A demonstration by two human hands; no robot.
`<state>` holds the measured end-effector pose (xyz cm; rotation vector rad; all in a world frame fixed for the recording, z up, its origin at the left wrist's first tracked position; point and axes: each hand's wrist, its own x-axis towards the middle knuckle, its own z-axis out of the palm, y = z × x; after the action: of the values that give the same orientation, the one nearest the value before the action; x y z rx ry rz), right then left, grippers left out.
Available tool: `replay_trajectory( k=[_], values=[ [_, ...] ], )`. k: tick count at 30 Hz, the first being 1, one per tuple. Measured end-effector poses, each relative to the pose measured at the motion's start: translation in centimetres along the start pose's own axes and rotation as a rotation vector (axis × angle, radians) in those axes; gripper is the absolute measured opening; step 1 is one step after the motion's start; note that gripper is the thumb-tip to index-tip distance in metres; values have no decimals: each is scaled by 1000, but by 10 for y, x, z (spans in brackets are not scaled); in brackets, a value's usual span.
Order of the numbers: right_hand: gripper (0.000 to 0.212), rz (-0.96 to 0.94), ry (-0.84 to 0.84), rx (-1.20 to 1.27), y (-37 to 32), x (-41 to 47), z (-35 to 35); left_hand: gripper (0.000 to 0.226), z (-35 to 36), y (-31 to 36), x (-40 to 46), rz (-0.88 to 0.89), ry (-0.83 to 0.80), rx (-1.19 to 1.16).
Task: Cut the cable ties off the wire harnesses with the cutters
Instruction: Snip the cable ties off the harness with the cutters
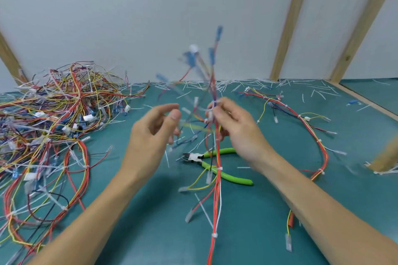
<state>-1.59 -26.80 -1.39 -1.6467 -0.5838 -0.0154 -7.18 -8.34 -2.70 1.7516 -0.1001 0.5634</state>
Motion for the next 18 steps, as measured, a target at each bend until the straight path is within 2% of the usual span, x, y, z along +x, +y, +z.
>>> replay_trajectory(
  k=[1, 3, 6, 8, 11, 13, 15, 18],
  values=[
    [20, -80, -25, -139, 3, -2, 4, 37, 4, -1, -2, -21, -64, -20],
    [16, -180, -84, -260, 8, -8, 13, 31, 12, 1, -6, -12, -128, -60],
    [12, -221, -68, -314, 11, -12, 19, 20, 18, 2, -9, 54, -97, -36],
    [4, -146, -39, -214, 11, -12, 18, 18, 18, 1, -9, 31, -17, -56],
    [20, 80, -33, 11, 8, -12, 20, 19, 13, 0, -3, -40, 56, -112],
    [31, 263, -170, 105, 7, -13, 20, 22, 11, 2, 3, -66, 70, -136],
    [34, 386, -397, 134, 5, -15, 17, 24, 11, 11, 12, -79, 110, -157],
    [28, 404, -674, 200, 1, -20, 13, 15, 14, 31, 36, -41, 141, -149]
  ],
)
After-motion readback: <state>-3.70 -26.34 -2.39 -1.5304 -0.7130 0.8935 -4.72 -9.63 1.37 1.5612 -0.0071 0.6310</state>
